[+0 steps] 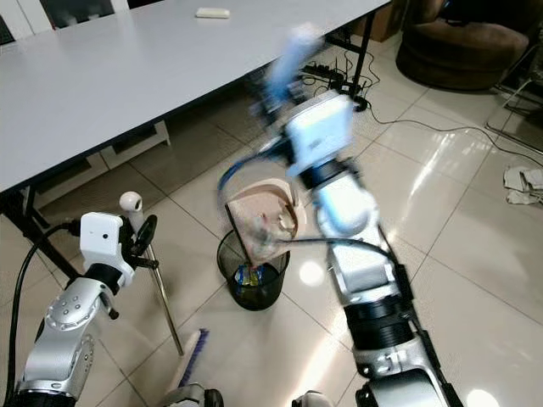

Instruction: Sweep floor

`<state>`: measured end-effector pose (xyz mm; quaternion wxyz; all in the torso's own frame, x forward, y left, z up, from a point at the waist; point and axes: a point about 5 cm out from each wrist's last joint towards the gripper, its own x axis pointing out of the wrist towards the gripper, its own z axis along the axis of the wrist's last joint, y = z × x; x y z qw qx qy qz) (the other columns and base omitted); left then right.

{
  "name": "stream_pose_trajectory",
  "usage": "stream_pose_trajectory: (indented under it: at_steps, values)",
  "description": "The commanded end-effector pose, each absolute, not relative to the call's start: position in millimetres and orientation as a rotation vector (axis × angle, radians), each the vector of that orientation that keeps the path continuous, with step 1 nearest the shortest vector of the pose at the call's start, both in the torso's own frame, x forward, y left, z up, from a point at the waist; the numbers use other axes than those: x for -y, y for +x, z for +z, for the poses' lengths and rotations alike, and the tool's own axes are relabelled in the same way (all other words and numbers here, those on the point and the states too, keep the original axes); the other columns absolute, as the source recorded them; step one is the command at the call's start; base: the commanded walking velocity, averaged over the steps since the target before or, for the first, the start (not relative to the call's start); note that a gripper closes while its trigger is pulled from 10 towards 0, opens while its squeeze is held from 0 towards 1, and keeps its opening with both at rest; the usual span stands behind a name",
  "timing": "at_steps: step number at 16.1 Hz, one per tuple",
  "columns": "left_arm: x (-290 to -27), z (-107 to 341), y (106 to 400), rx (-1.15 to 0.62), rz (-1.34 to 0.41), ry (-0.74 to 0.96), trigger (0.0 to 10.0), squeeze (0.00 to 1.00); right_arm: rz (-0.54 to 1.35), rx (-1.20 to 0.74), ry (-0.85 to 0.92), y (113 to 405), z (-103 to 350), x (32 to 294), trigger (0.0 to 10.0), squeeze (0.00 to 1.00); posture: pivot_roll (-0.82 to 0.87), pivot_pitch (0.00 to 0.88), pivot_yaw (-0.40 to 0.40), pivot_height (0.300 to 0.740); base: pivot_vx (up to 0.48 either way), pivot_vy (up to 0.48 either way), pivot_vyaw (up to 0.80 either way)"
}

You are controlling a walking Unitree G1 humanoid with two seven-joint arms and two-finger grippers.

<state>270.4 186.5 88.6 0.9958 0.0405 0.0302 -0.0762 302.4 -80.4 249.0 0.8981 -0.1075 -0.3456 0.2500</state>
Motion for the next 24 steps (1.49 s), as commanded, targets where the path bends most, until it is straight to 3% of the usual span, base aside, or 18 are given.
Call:
stream_pose_trajectory:
  at_steps: [1, 8, 16, 21, 22, 24]
  values:
    - [-185.9, 96.3, 271.6, -0.031, -0.153, 0.099, 10.0, 0.0, 0.546, 0.821, -0.255, 292.7, 261.7, 76.6, 10.0, 0.0, -0.01, 0.085, 0.034, 0.74, 0.0, 0.0, 0.0]
    - [-184.4, 96.1, 272.7, -0.031, -0.148, 0.093, 10.0, 0.0, 0.715, 0.825, -0.409, 279.1, 240.6, 51.2, 10.0, 0.0, -0.01, 0.092, 0.032, 0.74, 0.0, 0.0, 0.0]
    - [-184.4, 91.7, 273.5, -0.056, -0.134, 0.072, 10.0, 0.0, 0.698, 0.863, -0.495, 281.1, 240.9, 53.4, 10.0, 0.0, -0.01, 0.073, 0.019, 0.74, 0.0, 0.0, 0.0]
    - [-177.4, 109.6, 293.4, -0.041, -0.14, 0.087, 10.0, 0.0, 0.335, 0.902, -0.307, 297.6, 291.2, 102.2, 10.0, 0.0, 0.0, 0.054, 0.027, 0.74, 0.0, 0.0, 0.0]
    - [-170.4, 127.7, 301.4, 0.012, -0.151, 0.087, 10.0, 0.0, 0.182, 0.844, -0.142, 305.8, 302.5, 130.2, 10.0, 0.0, 0.0, 0.048, 0.02, 0.74, 0.0, 0.0, 0.0]
    - [-162.9, 139.0, 304.6, 0.041, -0.182, 0.084, 10.0, 0.0, 0.156, 0.825, -0.043, 306.7, 307.1, 140.4, 10.0, 0.0, 0.0, 0.047, 0.017, 0.74, 0.0, 0.0, 0.0]
